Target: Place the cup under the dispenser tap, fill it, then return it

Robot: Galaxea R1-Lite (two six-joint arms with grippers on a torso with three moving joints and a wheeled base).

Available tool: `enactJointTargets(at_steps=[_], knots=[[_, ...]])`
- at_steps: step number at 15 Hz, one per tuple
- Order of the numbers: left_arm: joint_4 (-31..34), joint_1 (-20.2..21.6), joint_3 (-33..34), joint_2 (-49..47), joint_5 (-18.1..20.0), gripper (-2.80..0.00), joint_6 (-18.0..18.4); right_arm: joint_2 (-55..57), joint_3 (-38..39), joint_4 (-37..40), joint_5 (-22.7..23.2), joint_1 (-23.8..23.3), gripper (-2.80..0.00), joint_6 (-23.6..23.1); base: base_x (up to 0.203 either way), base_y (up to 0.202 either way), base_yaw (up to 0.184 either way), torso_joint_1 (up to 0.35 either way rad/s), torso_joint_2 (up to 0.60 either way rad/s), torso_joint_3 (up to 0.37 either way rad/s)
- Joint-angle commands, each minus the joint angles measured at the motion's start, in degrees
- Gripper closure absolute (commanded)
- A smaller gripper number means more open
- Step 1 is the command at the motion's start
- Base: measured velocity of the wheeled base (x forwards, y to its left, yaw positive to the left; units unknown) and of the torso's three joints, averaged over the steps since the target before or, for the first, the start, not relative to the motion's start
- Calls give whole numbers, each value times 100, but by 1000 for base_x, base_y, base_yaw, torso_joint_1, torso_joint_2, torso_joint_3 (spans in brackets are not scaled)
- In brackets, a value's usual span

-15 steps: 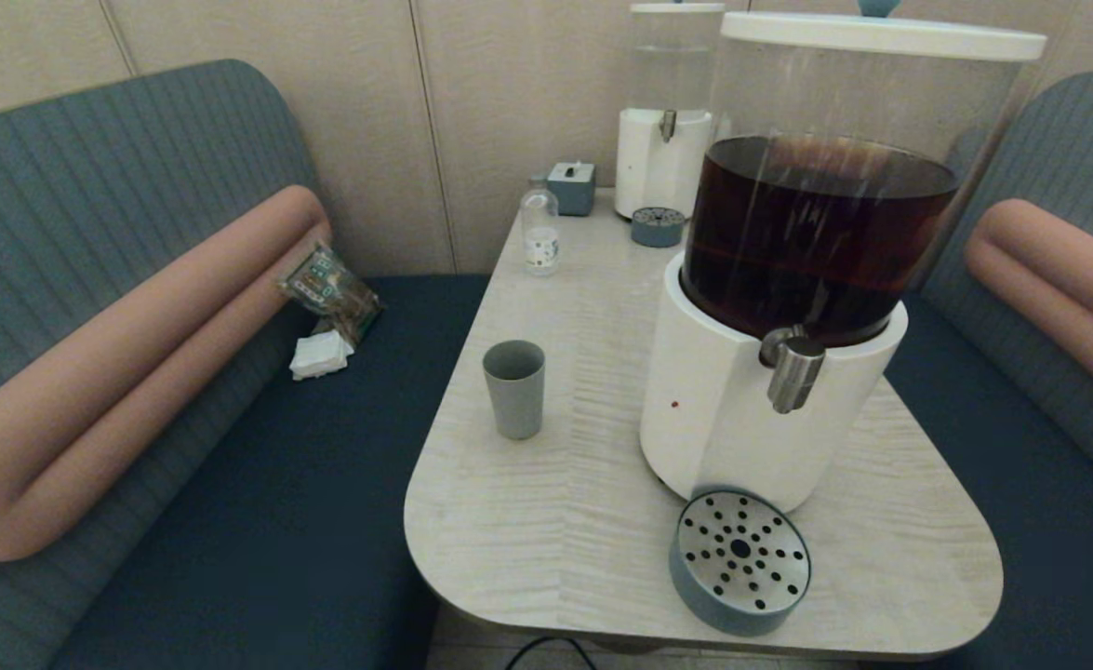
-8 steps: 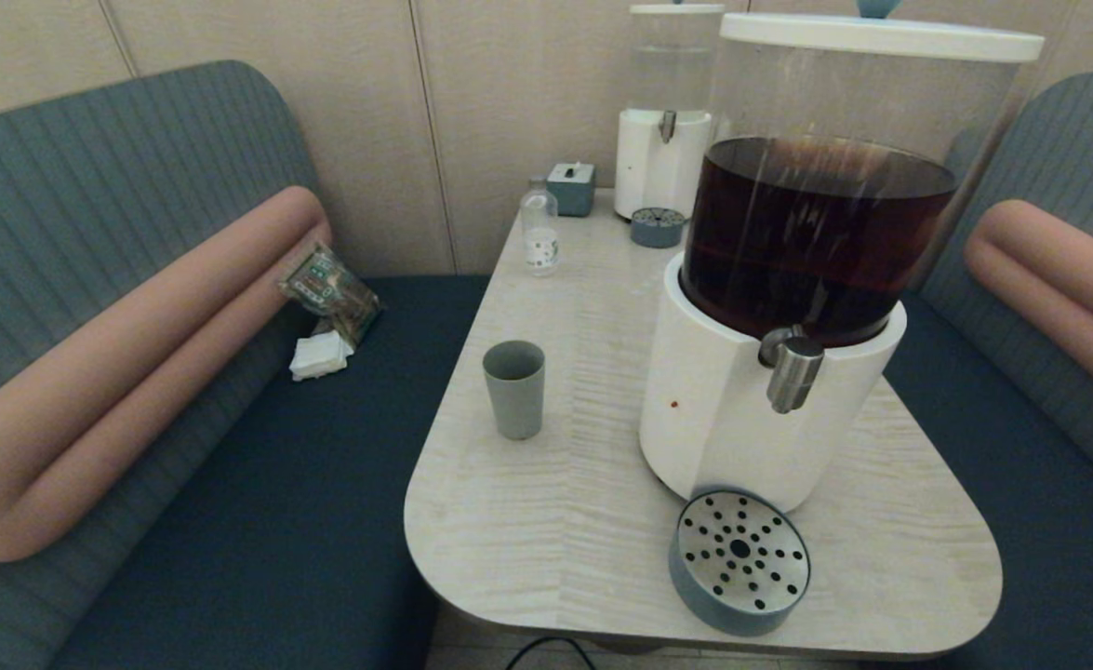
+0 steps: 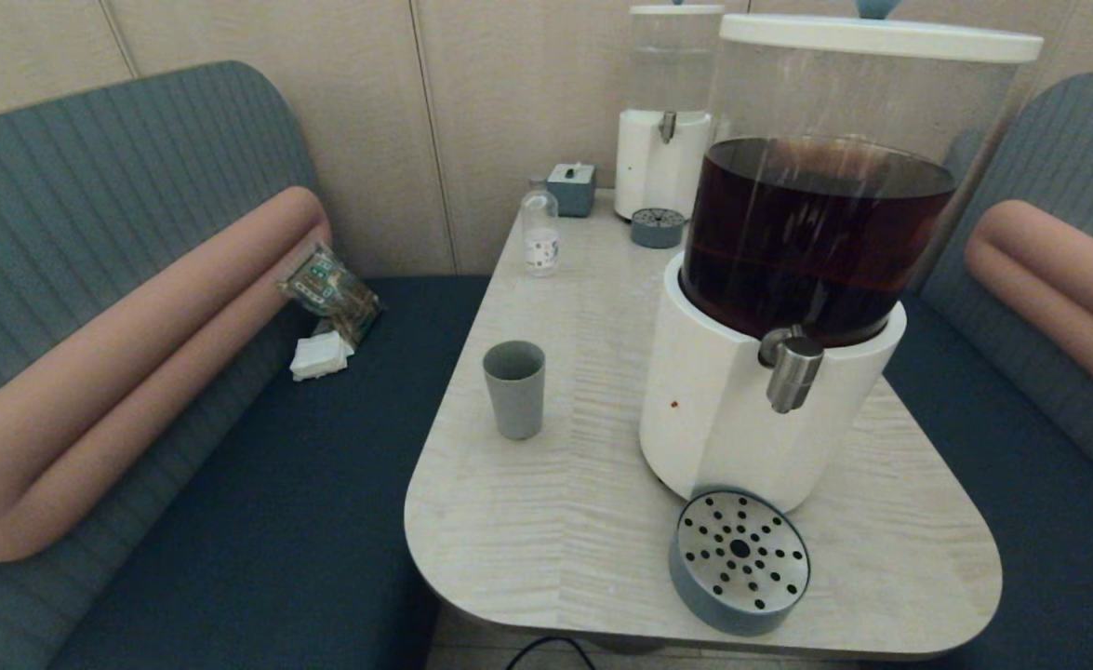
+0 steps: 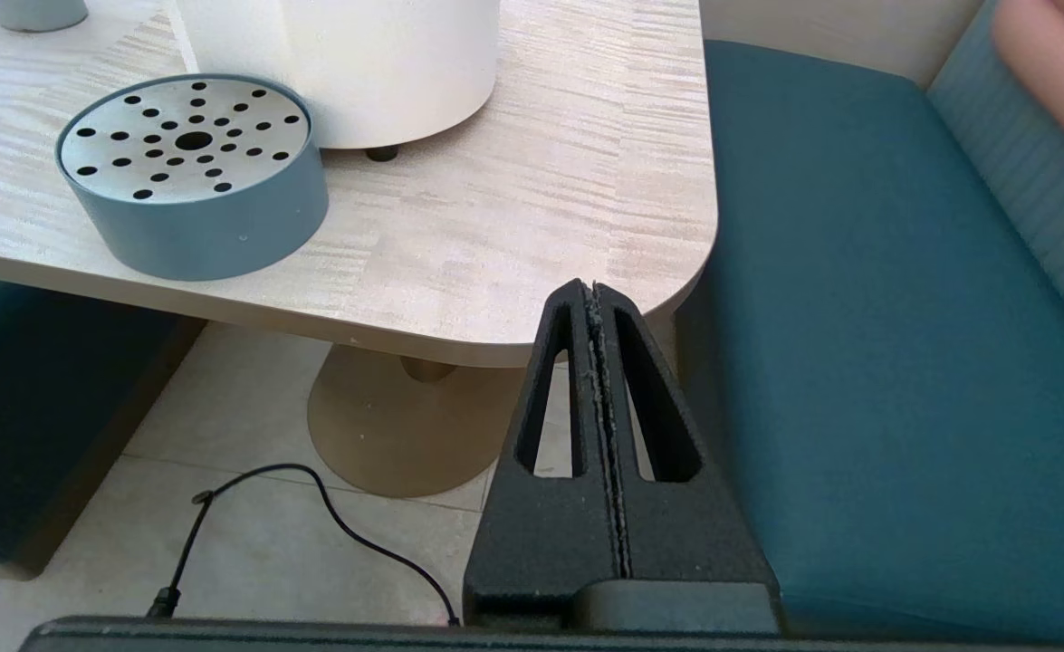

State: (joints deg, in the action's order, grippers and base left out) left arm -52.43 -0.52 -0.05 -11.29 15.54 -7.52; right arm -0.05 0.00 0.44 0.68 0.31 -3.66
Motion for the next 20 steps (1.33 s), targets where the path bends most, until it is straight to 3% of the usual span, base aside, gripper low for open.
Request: enactJointTargets(at_steps=[1, 4, 6, 8, 9, 11, 15, 17, 20], knots=[[248, 35, 5, 256, 1, 0, 62, -4, 9, 0, 2, 5, 0, -3, 0, 0, 0, 0, 0, 0], [2003, 35, 7, 1019, -53, 0, 552, -4, 0, 0, 2, 5, 0, -3, 0, 0, 0, 0, 0, 0], [2824, 35, 5, 1138, -606, 0, 890, -4, 2, 0, 2, 5, 0, -3, 0, 0, 0, 0, 0, 0], [3574, 35, 5, 1145, -920, 0, 1116, -4, 9, 0, 2, 5, 0, -3, 0, 0, 0, 0, 0, 0], [4266, 35, 5, 1146, -1058, 0, 1175, -4, 9, 0, 2, 5, 0, -3, 0, 0, 0, 0, 0, 0], [4939, 35, 5, 1140, -1575, 0, 1214, -4, 9, 0, 2, 5, 0, -3, 0, 0, 0, 0, 0, 0], [5056, 33, 11, 1129, -1464, 0, 1157, -4, 9, 0, 2, 5, 0, -3, 0, 0, 0, 0, 0, 0], [5422, 26, -66, 1129, -1446, 0, 943, -4, 9, 0, 2, 5, 0, -3, 0, 0, 0, 0, 0, 0], [5360, 26, -41, 1129, -1466, 0, 778, -4, 2, 0, 2, 5, 0, -3, 0, 0, 0, 0, 0, 0]])
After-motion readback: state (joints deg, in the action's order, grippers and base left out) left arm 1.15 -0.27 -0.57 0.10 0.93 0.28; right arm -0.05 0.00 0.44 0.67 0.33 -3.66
